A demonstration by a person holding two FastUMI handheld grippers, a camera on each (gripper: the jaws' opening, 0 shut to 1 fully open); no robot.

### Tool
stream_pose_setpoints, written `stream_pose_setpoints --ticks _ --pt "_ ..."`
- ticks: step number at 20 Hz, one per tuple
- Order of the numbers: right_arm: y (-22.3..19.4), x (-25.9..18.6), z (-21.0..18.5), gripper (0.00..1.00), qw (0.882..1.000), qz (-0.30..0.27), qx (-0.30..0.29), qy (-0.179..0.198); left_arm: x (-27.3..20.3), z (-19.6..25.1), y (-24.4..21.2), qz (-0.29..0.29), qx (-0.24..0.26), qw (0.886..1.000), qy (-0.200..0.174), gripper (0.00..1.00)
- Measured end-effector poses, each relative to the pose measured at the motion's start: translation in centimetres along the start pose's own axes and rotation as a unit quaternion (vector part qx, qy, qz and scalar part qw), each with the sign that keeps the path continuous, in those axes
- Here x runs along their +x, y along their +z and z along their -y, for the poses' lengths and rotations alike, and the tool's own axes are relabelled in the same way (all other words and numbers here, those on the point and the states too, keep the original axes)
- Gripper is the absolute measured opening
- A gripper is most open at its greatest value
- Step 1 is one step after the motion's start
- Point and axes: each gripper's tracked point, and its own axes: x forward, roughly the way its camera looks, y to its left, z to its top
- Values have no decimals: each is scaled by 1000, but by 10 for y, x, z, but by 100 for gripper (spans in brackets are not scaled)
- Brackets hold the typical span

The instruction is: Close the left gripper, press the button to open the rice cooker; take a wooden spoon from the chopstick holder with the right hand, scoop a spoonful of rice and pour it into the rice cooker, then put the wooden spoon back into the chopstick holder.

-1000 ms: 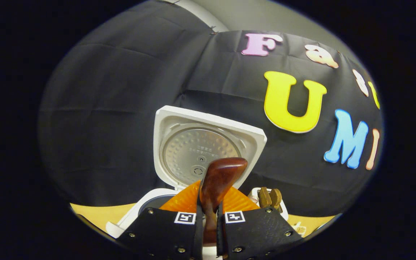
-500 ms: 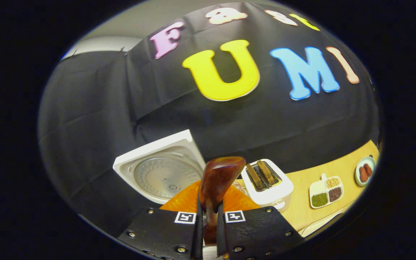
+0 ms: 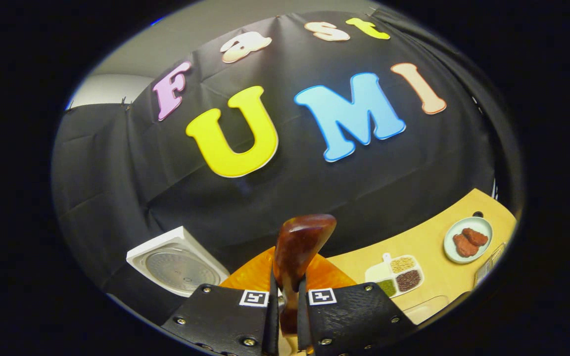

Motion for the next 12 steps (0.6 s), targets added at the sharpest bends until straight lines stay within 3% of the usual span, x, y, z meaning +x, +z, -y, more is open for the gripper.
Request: stream_pose_setpoints --ticks 6,12 --pt "35 -38 151 15 995 23 17 -98 -6 70 13 9 -1 998 -56 100" --pt "54 -93 310 15 980 35 16 -196 -24 128 23 18 16 996 -90 100"
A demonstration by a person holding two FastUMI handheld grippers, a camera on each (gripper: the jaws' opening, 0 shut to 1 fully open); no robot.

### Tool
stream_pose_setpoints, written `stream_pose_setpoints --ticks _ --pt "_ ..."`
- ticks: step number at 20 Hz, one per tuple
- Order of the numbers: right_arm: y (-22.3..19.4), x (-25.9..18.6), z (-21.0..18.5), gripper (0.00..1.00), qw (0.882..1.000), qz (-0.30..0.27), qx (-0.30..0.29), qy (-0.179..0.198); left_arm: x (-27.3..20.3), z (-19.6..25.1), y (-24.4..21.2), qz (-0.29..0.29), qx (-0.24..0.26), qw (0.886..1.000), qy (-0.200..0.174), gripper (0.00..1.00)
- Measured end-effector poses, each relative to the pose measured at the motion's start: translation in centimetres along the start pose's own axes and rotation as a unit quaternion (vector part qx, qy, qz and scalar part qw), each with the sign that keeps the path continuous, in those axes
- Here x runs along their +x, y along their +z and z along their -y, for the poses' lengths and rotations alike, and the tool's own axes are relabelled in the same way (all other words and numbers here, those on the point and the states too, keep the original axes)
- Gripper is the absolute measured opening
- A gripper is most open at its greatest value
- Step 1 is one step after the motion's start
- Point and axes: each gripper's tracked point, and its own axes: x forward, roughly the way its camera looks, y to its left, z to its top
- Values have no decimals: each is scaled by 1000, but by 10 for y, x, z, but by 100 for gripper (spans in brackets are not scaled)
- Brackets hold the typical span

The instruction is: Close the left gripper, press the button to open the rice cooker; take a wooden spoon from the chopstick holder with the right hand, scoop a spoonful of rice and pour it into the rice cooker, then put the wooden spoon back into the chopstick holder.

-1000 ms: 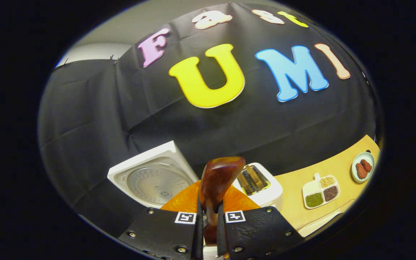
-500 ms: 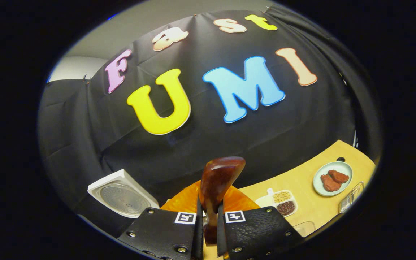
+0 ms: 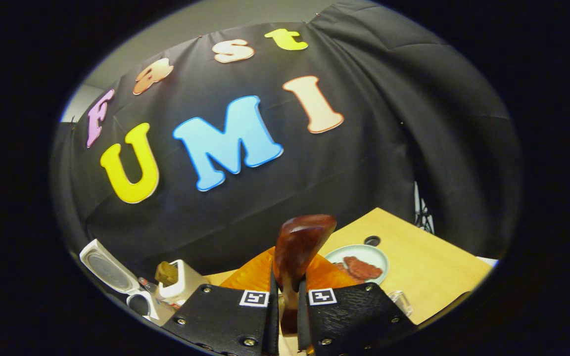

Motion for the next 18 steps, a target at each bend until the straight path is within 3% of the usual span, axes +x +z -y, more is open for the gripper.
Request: stream_pose_setpoints --ticks 4,7,16,18 --pt "-6 -1 74 15 999 -10 5 -42 -4 30 6 -1 6 1000 -12 100" --pt "-18 4 99 15 998 -19 9 -51 -4 47 12 -3 5 1000 -17 100" --pt "-86 22 122 15 996 -80 14 -49 -2 75 17 -10 24 1000 -16 96" --pt "-99 24 127 15 994 -91 17 -55 -1 79 17 -13 25 999 -15 100"
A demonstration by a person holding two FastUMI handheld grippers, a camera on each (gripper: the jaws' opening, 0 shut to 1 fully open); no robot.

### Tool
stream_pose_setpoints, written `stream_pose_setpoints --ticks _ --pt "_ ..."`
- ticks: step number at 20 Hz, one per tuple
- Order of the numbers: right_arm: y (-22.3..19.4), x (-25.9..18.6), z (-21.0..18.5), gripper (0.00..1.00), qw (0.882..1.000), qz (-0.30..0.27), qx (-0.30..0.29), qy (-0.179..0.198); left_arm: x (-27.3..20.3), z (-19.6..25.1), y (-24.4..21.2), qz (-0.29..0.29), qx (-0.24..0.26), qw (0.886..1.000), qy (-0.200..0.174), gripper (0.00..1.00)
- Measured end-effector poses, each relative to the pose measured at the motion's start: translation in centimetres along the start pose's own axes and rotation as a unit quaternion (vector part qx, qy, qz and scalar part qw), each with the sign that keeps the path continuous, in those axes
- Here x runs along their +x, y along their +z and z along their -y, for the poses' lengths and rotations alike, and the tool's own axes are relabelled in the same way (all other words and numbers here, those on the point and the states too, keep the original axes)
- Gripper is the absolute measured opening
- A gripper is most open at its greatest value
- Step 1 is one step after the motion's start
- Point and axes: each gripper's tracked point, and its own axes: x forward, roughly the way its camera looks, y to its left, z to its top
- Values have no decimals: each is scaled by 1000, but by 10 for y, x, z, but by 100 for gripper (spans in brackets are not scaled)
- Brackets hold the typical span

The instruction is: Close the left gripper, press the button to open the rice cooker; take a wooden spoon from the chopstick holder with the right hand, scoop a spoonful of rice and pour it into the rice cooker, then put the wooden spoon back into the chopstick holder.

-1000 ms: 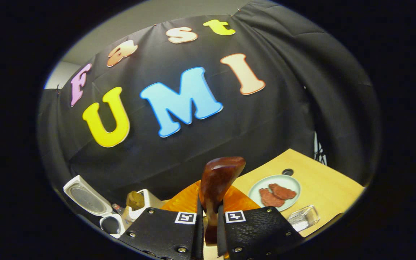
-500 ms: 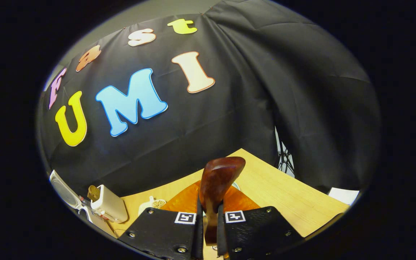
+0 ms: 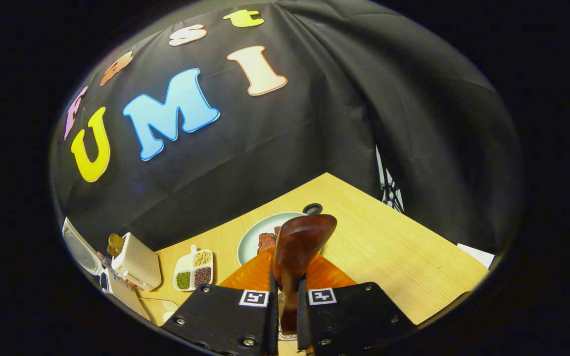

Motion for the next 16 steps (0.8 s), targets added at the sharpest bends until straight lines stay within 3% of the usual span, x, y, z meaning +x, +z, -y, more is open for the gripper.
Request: stream_pose_setpoints --ticks 11,12,13,15,16 --pt "-17 3 26 18 999 -30 -3 -29 6 9 -4 -8 -3 1000 -7 100" --pt "-17 2 26 14 999 -32 -7 -30 6 7 -3 -7 -2 1000 -6 100" --pt "-14 -1 27 24 999 -32 -17 -32 6 5 -5 -7 -2 1000 -7 100" --pt "-3 -12 37 65 997 -26 -49 -47 6 3 -3 -5 -5 1000 -9 100" --pt "7 -19 40 91 997 -14 -63 -53 6 0 -2 -3 -6 1000 -8 100"
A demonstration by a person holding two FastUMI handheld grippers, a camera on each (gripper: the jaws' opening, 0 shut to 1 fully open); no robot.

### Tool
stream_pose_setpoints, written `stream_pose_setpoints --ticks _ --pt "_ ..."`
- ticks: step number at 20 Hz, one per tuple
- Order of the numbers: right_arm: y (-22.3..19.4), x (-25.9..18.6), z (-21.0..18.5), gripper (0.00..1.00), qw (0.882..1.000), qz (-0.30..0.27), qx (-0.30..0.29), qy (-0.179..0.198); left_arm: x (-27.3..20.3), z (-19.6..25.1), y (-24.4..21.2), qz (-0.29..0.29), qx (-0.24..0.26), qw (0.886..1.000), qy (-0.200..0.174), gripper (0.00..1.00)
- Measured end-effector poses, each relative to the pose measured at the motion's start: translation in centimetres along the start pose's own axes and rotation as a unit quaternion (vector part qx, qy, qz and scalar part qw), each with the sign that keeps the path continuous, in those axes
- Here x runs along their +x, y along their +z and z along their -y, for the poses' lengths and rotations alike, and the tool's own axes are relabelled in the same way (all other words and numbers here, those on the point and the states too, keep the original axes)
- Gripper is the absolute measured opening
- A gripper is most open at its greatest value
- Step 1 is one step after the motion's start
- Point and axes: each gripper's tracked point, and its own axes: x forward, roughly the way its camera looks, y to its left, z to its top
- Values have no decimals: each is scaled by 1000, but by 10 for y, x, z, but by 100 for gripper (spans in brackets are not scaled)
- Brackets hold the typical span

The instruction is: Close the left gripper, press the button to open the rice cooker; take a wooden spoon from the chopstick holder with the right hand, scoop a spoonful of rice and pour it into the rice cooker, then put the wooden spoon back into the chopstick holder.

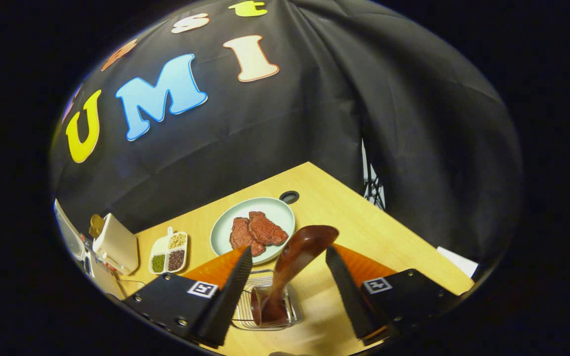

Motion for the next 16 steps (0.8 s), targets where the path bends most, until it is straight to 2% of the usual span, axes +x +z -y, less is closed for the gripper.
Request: stream_pose_setpoints --ticks 1,3,6,8,11,16 --pt "11 -9 3 97 1000 12 -10 -8 2 -2 1 1 -2 1000 -1 100" --pt "37 -36 5 97 999 43 -28 -14 3 -9 0 2 -4 1000 1 100" --pt "83 -87 -12 98 993 104 -54 14 11 -22 3 5 -10 1000 4 100" --pt "112 -126 -27 98 985 143 -88 32 17 -33 7 11 -13 1000 7 100" --pt "139 -195 -71 98 973 187 -105 91 28 -54 15 20 -23 999 14 100" --pt "132 -296 -145 97 953 224 -117 169 63 -91 24 18 -49 998 32 100"
